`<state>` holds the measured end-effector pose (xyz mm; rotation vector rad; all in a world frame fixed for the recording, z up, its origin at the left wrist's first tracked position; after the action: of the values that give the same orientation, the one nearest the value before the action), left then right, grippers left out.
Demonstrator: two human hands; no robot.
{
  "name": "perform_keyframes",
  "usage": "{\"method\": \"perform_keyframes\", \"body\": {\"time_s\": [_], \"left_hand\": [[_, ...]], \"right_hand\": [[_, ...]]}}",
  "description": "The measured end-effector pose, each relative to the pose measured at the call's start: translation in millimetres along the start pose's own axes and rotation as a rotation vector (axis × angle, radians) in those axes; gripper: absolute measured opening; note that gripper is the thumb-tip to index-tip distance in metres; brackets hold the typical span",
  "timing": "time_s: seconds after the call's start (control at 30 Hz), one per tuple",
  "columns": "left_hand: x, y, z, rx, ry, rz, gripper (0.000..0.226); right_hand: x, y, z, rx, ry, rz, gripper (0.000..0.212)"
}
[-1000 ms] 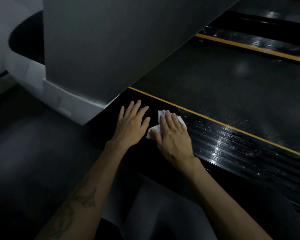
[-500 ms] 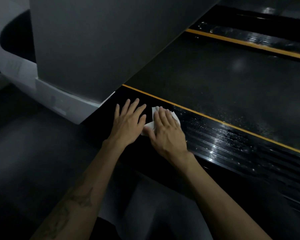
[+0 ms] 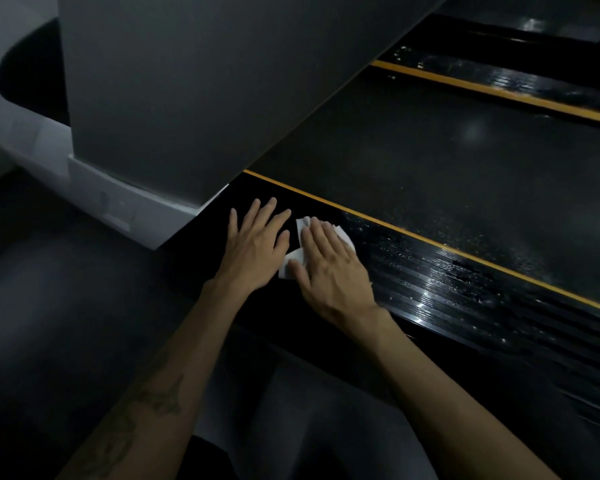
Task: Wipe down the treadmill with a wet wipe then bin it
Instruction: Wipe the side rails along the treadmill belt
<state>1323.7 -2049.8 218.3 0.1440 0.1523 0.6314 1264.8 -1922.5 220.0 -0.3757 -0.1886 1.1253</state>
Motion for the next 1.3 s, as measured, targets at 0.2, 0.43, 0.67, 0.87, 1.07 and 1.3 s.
{"method": "perform_keyframes", "body": {"time_s": [0.2, 0.43, 0.67, 0.87, 1.07, 1.3], "left_hand": [[-1.1, 3.3, -2.0, 0.001, -0.009, 0.011, 0.050], [-0.4, 2.0, -0.5, -0.009, 0.007, 0.006, 0.051], [-1.2, 3.4, -1.5, 0.001, 0.008, 0.007, 0.051], [-2.9, 2.7, -1.2, -0.006, 0.020, 0.008, 0.050], [-5.2, 6.2, -0.8, 0.005, 0.014, 0.020, 0.050], [-7.4, 9.4, -1.5, -0.008, -0.002, 0.038, 0.051]], "right_hand": [[11.3, 23.0, 2.4, 0.018, 0.109, -0.078, 0.071], [-9.7, 14.2, -0.9, -0.015, 0.029, 0.035, 0.078], [-5.6, 40.7, 8.2, 0.023, 0.039, -0.067, 0.082], [-3.5, 24.1, 5.4, -0.015, 0.031, 0.032, 0.075], [1.4, 46.2, 15.4, 0.001, 0.056, -0.064, 0.078], [-15.8, 23.6, 12.4, -0.022, 0.006, 0.048, 0.083]]}}
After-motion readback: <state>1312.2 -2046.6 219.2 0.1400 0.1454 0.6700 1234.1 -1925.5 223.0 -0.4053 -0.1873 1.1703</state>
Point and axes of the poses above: each hand's wrist, its own x-axis away from the middle knuckle, its own z-axis out of the back of the hand, y = z × x, the point moved 8 cm from there along -x, towards the middle knuckle, and after that the axes turned 10 degrees about -x, right-handed, at the moved point
